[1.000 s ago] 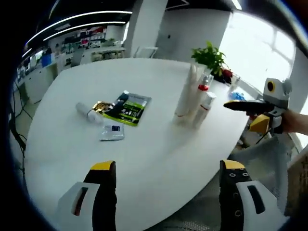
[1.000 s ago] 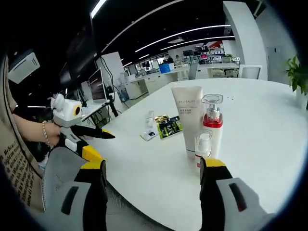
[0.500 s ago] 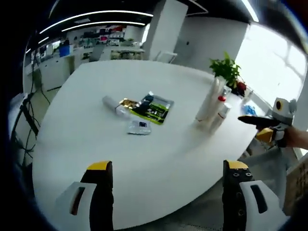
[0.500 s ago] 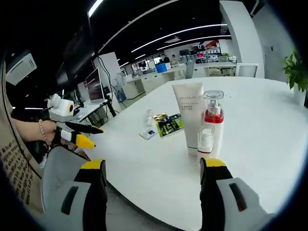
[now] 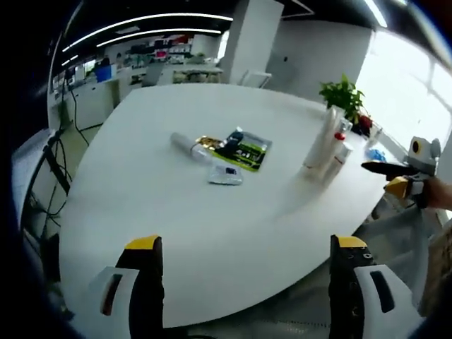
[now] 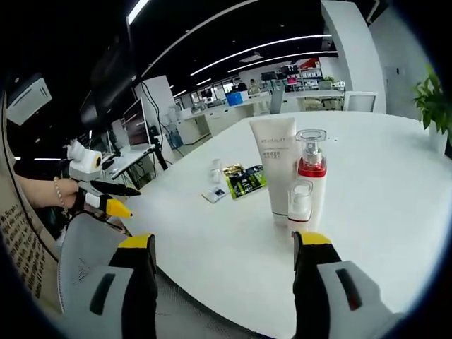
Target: Arrange the skincare products in the storage area until every visible bottle or jar stands upright without overlapping.
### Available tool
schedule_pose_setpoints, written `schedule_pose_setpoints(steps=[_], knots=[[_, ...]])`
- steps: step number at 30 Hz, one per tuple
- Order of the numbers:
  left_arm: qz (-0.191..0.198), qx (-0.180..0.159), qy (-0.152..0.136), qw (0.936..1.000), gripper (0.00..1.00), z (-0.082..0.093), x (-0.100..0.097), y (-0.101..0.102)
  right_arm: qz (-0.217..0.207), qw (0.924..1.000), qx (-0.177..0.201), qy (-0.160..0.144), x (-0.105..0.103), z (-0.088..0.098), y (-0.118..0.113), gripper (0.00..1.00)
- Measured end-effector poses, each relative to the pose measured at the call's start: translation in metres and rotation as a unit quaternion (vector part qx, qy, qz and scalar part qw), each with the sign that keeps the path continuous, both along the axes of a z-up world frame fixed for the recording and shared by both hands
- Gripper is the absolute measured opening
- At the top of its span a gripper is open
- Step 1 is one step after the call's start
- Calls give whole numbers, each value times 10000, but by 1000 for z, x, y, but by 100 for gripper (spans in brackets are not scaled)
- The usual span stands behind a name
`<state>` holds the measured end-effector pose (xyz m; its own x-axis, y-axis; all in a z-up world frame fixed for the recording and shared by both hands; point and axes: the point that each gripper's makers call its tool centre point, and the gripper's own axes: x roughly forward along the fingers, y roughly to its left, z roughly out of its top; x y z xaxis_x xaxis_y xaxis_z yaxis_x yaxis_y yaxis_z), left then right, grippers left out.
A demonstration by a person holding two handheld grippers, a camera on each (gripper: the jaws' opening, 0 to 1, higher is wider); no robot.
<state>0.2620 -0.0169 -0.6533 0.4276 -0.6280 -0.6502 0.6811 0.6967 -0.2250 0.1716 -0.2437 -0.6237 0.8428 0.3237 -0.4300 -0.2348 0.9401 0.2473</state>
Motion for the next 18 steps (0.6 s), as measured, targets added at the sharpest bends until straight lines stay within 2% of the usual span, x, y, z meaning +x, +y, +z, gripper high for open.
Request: schedule_pose_setpoints(steps=[18], knots=[[-91,-16,106,9999,97,-2,9,-7,-112,9999,45,57,0,-3,-4,78]])
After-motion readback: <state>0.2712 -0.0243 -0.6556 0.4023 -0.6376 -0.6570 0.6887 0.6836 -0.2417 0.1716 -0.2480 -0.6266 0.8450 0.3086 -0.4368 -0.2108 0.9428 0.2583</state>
